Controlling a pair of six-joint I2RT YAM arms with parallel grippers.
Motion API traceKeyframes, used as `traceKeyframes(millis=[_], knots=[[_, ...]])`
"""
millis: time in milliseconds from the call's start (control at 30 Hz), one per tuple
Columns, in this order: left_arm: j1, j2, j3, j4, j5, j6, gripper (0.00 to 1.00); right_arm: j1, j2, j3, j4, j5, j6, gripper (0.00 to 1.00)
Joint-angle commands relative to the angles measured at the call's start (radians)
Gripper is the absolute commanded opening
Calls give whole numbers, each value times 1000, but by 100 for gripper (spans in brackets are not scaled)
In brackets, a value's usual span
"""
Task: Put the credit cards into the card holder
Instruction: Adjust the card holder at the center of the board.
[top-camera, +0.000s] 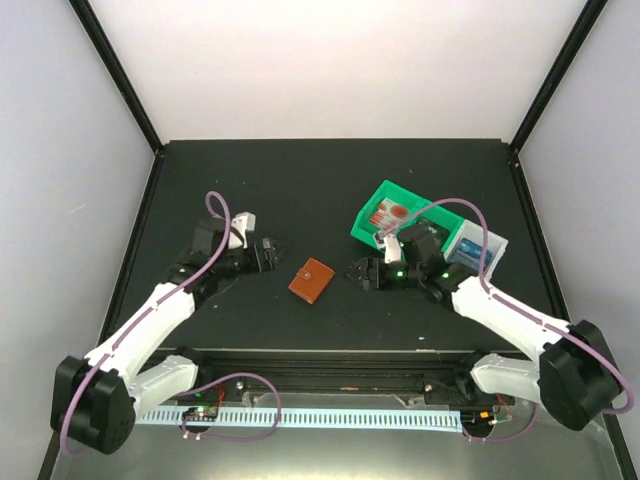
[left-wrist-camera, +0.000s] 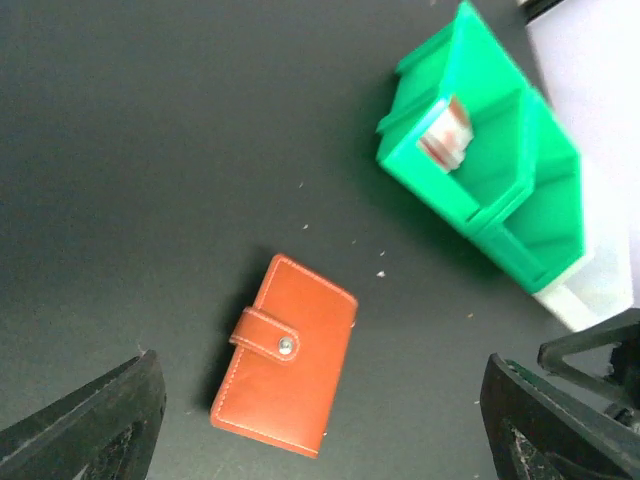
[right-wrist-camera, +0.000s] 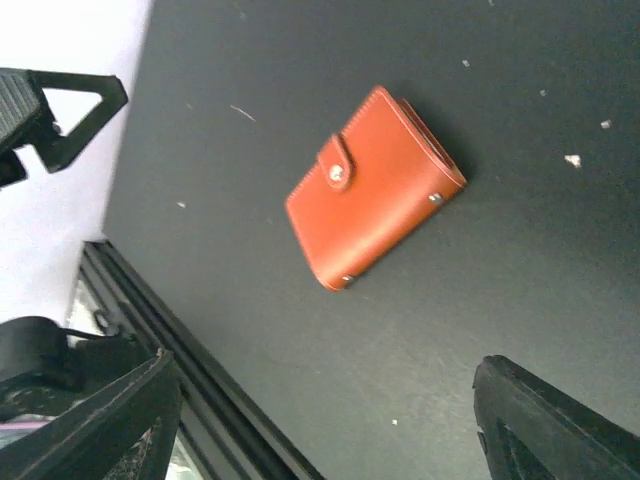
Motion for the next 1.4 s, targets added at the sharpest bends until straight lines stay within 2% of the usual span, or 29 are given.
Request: traceKeyframes(millis=[0,133,300,567,633,833,933,1167,1367], knots=[[-100,96,19,30,-145,-68,86,52,97,48,-55,130,-94,78],[-170,160,-2,105,-155,-116,83,114,200,106,-68,215,-122,75],[-208,226,-3,118,-172,-114,81,169,324,192,-59,313,-119,74],[-211,302,-25,93,-169,-48,72,189,578,405,-88,323,-125,63],[-210,329,-34,95,-154,-44,72,190,624,451,-93,318,-127,59],[-211,326,-70,110,-133,-51,71,191,751,593,-140,362,-179,54],[-210,315,-99,129,-127,-65,71,190,800,643,-164,345,-202,47],[-210,314,-150,177,-120,-107,69,193,832,656,-195,395,-199,39],[-210,314,-153,190,-101,-125,64,195,804,577,-211,346,-210,24]])
